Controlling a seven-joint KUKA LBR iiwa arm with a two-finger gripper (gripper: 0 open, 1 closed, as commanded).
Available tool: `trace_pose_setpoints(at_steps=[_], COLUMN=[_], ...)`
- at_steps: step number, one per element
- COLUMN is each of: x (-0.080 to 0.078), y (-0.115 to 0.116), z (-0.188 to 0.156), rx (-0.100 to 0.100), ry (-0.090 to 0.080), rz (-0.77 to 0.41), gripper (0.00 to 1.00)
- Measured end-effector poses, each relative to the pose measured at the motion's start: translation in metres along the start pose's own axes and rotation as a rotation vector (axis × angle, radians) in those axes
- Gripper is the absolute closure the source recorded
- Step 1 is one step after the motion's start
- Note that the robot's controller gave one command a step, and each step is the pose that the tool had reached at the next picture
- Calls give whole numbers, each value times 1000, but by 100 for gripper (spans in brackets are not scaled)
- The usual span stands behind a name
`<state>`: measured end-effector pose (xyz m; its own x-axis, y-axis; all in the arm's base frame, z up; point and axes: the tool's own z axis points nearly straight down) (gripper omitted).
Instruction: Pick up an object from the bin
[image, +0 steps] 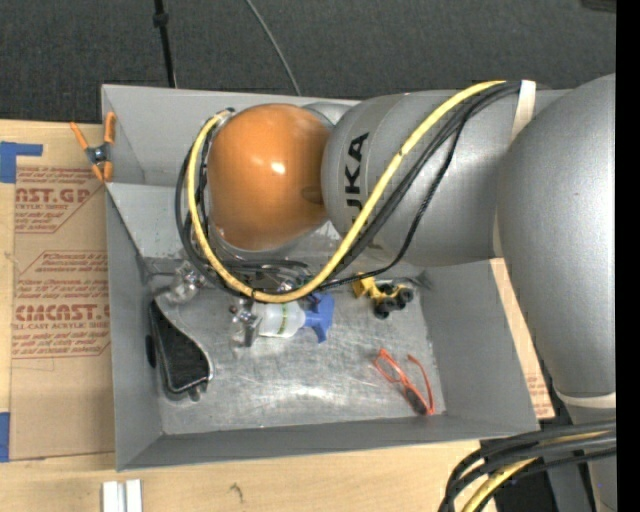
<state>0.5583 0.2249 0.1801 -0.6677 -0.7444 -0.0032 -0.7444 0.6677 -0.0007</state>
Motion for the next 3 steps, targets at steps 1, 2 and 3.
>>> trace_pose_setpoints(at_steps=[1, 2, 3], x=[40, 11, -16], y=[1, -5, -2], z=[26, 34, 31], rx=[-3, 0, -1], ry=[3, 0, 0], rz=[-52, -98, -218], gripper=[0, 0, 0])
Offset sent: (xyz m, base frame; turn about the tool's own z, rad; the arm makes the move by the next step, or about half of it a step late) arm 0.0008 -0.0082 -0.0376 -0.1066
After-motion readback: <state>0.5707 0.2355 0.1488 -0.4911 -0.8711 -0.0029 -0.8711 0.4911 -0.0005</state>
